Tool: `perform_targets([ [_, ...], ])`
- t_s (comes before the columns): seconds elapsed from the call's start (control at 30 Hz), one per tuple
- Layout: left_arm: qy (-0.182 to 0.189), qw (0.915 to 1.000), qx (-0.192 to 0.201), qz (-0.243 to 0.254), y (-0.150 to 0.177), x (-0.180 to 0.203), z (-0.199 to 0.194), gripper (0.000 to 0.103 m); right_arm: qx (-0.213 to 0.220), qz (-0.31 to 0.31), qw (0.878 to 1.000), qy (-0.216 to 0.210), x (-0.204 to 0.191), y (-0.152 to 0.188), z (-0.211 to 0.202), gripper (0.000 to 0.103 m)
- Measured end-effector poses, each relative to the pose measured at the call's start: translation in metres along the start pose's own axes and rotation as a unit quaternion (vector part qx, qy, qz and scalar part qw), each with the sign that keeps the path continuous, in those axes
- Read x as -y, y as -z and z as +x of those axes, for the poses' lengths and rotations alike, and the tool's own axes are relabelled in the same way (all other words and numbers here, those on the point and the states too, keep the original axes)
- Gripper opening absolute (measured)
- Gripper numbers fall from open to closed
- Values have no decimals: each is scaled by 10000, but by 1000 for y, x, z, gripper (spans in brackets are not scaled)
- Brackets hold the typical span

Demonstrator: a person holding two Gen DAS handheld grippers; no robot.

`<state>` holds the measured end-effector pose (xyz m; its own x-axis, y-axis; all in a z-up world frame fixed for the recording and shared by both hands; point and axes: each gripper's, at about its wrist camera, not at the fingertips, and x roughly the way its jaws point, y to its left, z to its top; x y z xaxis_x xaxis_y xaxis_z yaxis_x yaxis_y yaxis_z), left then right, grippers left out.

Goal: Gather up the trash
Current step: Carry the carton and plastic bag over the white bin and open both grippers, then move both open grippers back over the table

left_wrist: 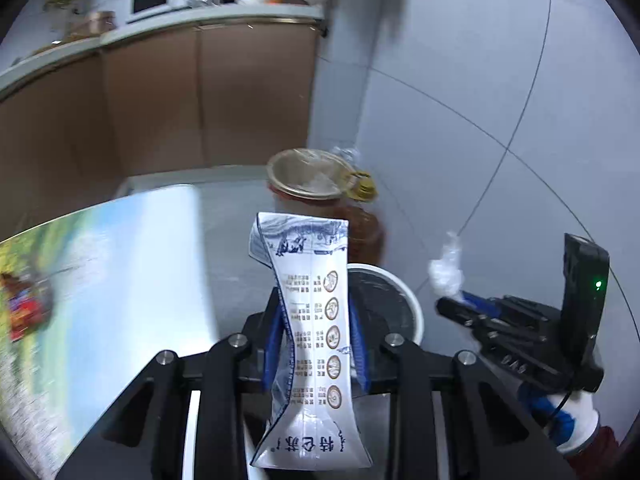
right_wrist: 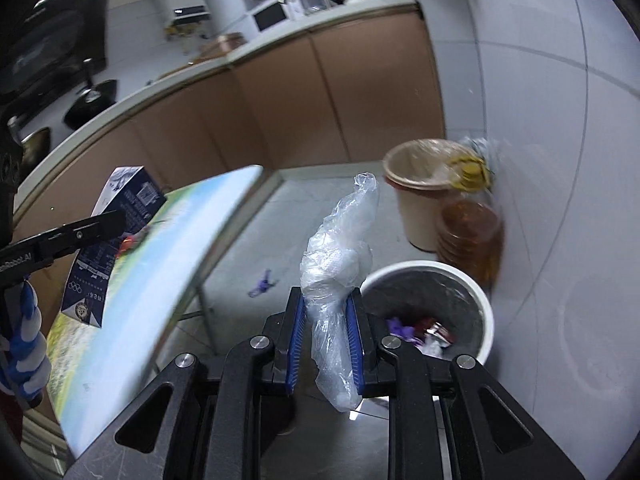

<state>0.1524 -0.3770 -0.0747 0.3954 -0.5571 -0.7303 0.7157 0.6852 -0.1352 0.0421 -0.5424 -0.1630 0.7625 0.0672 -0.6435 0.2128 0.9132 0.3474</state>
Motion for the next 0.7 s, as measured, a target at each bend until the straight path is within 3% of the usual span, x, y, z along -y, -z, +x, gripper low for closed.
perform_targets([
  [0.23,418,9982,-435,-29,-18,27,81,30,-223,194,9992,279,40,-9,45,25],
  [0.27,456,9979,-456,-51,-20,29,88,32,-238,227,9990,312,45,-9,50,28],
  [0.33,545,9972,-493,-126,-24,31,101,49,-262,290,9984,412,52,-10,58,45],
  [0.5,735,9961,-470,-165,-31,35,110,51,-319,406,9965,655,66,-8,65,49],
  [0.7,487,9983,-286,-128,-24,28,86,51,-304,440,9961,699,66,-3,52,50],
])
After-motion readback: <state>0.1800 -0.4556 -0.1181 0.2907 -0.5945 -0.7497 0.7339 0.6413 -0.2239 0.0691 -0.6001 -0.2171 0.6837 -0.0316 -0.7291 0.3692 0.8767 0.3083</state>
